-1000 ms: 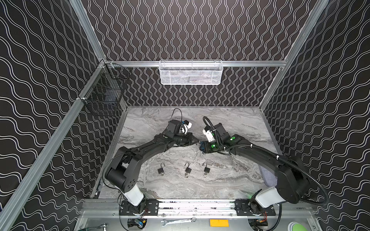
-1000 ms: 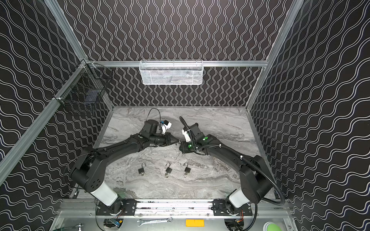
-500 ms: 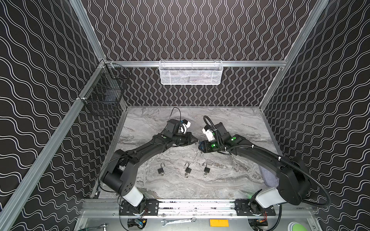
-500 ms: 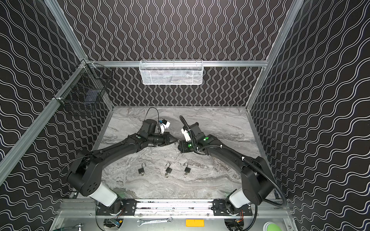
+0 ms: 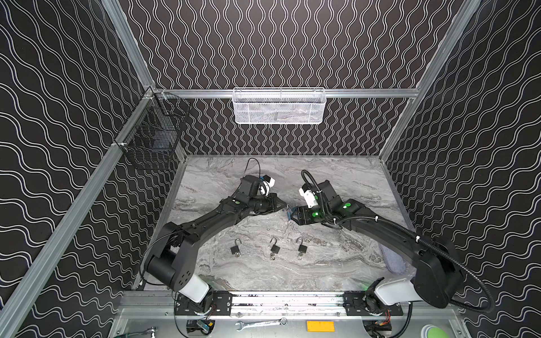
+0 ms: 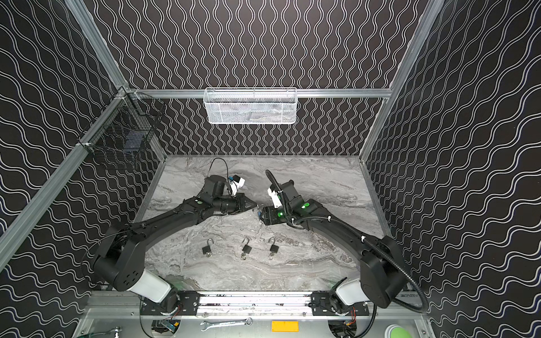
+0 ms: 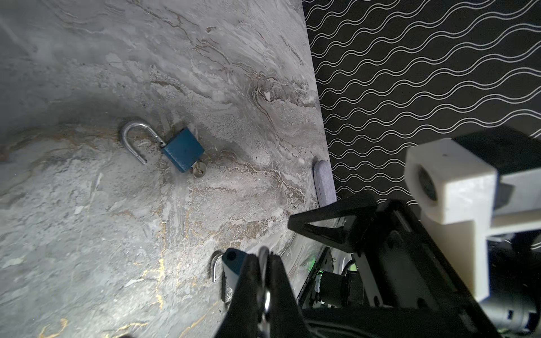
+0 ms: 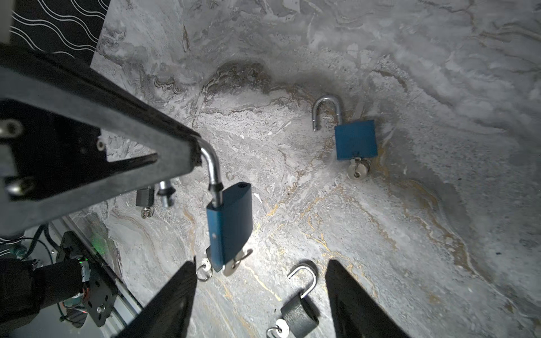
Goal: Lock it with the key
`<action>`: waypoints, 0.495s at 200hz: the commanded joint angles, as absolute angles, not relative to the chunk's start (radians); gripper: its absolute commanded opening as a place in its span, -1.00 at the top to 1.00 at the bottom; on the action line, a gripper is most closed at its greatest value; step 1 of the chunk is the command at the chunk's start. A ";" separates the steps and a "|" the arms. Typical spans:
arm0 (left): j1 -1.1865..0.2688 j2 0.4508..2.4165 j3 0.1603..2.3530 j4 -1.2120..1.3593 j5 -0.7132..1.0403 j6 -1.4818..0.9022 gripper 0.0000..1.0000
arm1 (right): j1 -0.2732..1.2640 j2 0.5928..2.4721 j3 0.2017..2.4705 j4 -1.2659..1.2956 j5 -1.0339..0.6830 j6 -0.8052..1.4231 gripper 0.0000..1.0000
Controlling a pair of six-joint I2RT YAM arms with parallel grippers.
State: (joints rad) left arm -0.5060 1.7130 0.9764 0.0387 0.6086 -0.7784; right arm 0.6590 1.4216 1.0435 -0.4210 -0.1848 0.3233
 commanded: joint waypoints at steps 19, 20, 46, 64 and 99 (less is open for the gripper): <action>-0.490 1.674 0.943 0.125 0.605 -0.840 1.00 | 0.660 1.343 1.003 -0.389 -0.164 0.267 -0.48; -0.490 1.672 0.941 0.126 0.604 -0.841 1.00 | 0.660 1.340 1.004 -0.385 -0.164 0.266 -0.48; -0.470 1.619 0.895 0.155 0.581 -0.913 1.00 | 0.665 1.276 0.901 -0.264 -0.176 0.215 -0.49; -0.447 1.575 0.859 0.163 0.556 -0.967 1.00 | 0.683 1.232 0.822 -0.128 -0.156 0.165 -0.49; -0.412 1.505 0.830 0.113 0.508 -1.025 1.00 | 0.737 1.184 0.656 0.204 -0.098 0.050 -0.48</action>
State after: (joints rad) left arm -0.4297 1.5379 0.8410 0.0917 0.5495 -0.9531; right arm 0.7074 1.2034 0.7311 -0.1059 -0.1493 0.1577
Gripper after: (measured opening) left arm 0.095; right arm 0.740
